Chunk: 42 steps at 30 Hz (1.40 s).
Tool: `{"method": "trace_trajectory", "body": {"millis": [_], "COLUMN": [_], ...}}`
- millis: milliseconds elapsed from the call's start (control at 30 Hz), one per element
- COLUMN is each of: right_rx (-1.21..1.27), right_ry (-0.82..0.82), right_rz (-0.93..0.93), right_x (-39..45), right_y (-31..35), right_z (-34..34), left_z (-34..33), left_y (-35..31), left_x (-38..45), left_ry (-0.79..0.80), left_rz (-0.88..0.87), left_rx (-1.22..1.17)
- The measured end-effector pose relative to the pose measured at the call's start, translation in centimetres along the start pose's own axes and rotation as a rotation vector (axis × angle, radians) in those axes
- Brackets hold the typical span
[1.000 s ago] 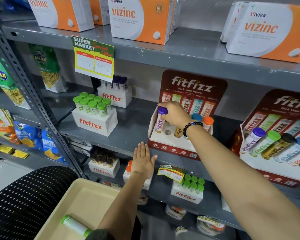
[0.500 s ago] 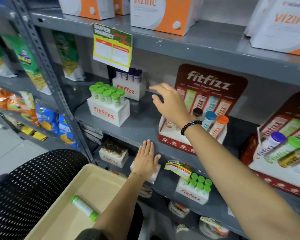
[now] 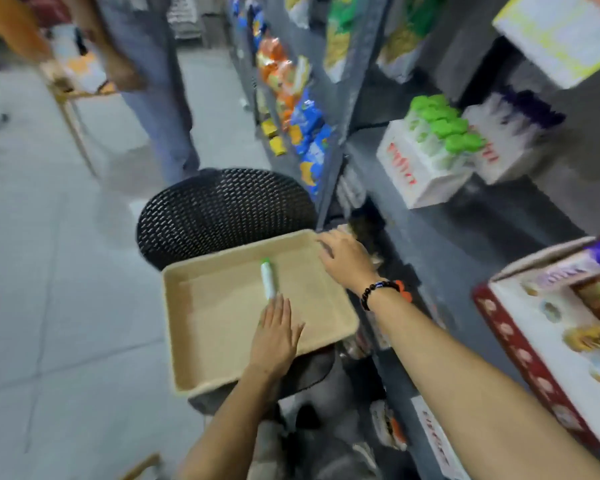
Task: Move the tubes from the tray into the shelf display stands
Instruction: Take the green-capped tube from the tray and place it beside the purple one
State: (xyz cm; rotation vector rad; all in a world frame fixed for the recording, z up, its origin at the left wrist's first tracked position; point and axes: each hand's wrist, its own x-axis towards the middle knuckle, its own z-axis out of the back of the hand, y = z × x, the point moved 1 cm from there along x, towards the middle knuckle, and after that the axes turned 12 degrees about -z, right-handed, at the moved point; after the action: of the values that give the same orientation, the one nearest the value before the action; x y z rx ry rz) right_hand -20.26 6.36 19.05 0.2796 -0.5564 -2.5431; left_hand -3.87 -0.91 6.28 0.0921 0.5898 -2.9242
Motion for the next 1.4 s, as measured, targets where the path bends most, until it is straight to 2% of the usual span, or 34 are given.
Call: {"method": "trace_trajectory", "body": {"millis": [100,200,333,467,700,833,967,1067,1167,1267,1400], "right_rx": [-0.037,-0.059,-0.079,-0.088,0.017,-0.020,-0.023,0.101,0.205,0.262,0.333], "right_ry": [0.154,0.239,0.299,0.436,0.363,0.350,0.412,0.416,0.389,0.313,0.085], "right_rz": [0.011,0.003,-0.113,-0.200,-0.328,-0.339,-0.287,-0.281,-0.275,-0.253,-0.286], "right_x": [0.7,1.5,3.3,5.0,7.2,7.7,7.2,6.3,5.4,4.5,2.3], "right_y": [0.9,1.7,2.2,2.2,3.1,3.3,3.2,2.4,1.4,0.6,0.0], "right_z": [-5.2,-9.7,-14.7,-18.7,-22.2,-22.9,-21.5,-18.7,-14.7,-9.8,-1.7], "left_z": [-1.1,-2.7,-4.6,-6.2,-6.1,-6.3,-6.4,-6.6,-5.9,-4.1,0.2], "left_y": [2.6,4.5,6.0,6.4,6.3,6.2,6.4,6.6,6.4,5.3,2.7], "left_x": [-2.5,-3.7,-4.3,-5.0,-5.1,-5.2,-5.3,-5.5,-5.7,-5.1,-2.3], "left_ry": [0.002,0.024,0.014,0.008,-0.060,-0.048,-0.033,0.022,0.085,0.121,0.100], "left_rz": [0.146,0.248,0.302,0.309,0.300,0.303,0.308,0.301,0.216,0.124,-0.094], "left_rx": [-0.009,-0.029,-0.049,-0.070,-0.068,-0.083,-0.071,-0.090,-0.031,0.008,0.069]}}
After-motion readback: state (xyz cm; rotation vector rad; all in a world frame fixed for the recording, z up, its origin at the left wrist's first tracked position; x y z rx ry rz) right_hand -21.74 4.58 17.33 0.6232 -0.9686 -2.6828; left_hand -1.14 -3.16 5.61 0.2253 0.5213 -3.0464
